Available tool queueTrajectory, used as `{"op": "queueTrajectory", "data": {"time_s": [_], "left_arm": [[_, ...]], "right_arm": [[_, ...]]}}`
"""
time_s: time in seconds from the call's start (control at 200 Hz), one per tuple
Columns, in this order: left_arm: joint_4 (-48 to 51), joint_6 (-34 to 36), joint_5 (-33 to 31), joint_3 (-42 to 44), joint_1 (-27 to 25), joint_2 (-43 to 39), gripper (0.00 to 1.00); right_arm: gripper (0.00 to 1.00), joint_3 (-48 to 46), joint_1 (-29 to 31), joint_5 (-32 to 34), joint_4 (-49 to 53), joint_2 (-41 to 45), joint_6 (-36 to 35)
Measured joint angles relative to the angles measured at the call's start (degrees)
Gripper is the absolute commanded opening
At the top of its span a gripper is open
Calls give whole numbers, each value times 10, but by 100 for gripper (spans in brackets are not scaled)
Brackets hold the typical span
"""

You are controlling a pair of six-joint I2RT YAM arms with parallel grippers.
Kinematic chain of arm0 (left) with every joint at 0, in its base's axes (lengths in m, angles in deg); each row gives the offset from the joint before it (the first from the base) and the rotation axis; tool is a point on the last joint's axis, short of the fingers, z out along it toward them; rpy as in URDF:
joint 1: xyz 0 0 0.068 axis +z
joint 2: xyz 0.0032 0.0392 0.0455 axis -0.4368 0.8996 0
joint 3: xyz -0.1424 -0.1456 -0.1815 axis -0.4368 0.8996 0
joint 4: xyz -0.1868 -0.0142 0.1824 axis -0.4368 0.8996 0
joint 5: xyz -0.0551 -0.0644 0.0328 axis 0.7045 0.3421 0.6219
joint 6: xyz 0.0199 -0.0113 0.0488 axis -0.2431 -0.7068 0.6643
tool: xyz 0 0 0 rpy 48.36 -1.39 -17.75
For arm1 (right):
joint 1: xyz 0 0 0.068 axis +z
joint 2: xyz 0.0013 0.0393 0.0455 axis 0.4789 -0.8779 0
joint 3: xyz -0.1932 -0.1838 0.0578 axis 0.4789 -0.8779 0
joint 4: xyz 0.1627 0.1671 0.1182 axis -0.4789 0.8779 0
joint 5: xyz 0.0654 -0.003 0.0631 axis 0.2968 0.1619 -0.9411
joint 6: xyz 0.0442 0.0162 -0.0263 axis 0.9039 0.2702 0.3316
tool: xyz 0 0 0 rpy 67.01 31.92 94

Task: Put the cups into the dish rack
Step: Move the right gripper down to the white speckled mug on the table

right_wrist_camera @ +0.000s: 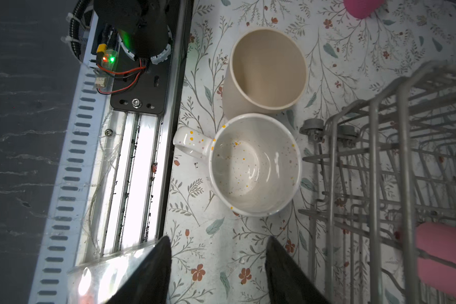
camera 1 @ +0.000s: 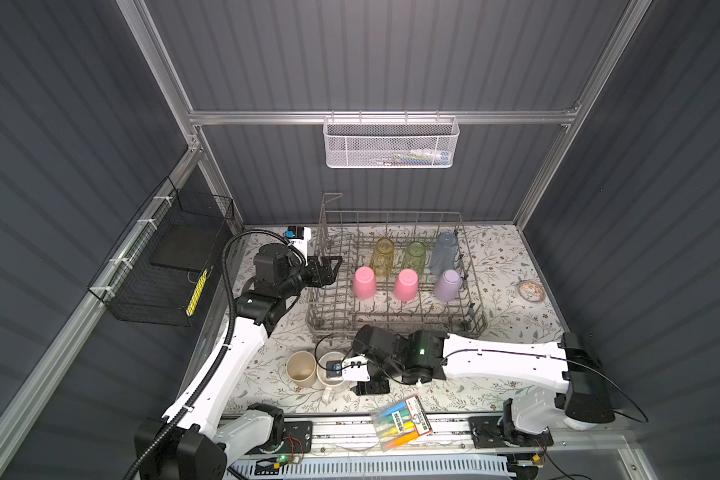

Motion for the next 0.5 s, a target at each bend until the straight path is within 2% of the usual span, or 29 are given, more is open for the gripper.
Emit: {"op": "queueTrajectory", "data": {"time_s": [0.16,0.5], "left_arm": [[-13,-5,13,19,3,-11,85],[-27,-13,26,32,7,-20,85]], "right_arm": [[53,30,24,14,5,-42,-21],[46,59,26,22,18,-93,-35]]}}
